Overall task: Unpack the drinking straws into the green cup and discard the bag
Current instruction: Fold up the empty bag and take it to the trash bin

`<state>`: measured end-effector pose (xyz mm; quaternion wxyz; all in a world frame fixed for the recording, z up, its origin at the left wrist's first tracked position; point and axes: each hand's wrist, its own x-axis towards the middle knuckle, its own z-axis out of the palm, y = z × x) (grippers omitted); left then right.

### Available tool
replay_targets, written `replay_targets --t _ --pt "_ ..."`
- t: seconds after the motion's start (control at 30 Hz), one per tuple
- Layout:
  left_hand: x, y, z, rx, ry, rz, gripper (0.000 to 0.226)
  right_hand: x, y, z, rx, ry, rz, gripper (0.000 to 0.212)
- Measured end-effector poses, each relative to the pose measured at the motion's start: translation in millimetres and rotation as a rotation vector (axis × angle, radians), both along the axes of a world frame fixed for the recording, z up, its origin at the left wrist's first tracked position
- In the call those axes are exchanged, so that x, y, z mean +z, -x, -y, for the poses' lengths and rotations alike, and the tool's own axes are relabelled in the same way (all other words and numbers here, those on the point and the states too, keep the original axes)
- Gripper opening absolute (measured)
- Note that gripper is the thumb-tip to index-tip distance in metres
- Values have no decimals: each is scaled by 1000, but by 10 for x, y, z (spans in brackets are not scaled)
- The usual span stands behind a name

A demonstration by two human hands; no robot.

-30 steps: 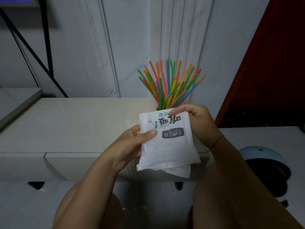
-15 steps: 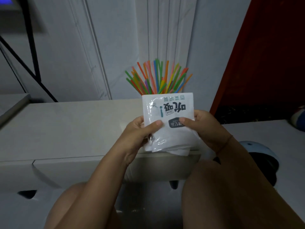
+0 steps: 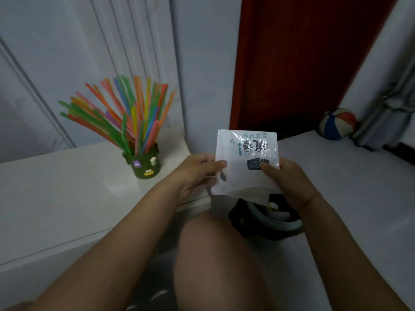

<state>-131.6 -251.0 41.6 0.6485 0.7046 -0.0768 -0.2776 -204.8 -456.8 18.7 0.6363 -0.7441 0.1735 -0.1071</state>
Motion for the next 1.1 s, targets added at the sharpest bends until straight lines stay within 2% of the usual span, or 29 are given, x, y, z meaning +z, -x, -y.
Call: replay_targets --t 0.13,0.43,0.6,0.7,0.8,0.93,1.03,1.1 --pt "-210 -170 323 1 -88 14 16 -363 270 471 -124 -65 -112 13" --pt "-569 -243 859 -124 -184 -42 28 -1140 735 975 -283 -245 -373 18" --pt "-692 -359 970 -144 -219 -58 24 -1463 649 1056 -412 -317 -429 13" --pt "-759 -419 1004 -139 -227 -78 20 -1607 436 1083 -489 -355 -410 21" --pt "-836 -477 1021 -134 -228 -104 15 -1738 154 1091 -539 -309 -401 29" --pt "-934 -548 1028 -116 -224 -128 15 -1857 -150 1075 -590 -111 -468 18" --pt "-995 -578 1022 -104 -223 -141 18 -1911 -300 1043 -615 2 -515 33" --pt "-1026 -580 1013 -97 -227 -145 21 -1912 -378 1021 -566 26 -590 25"
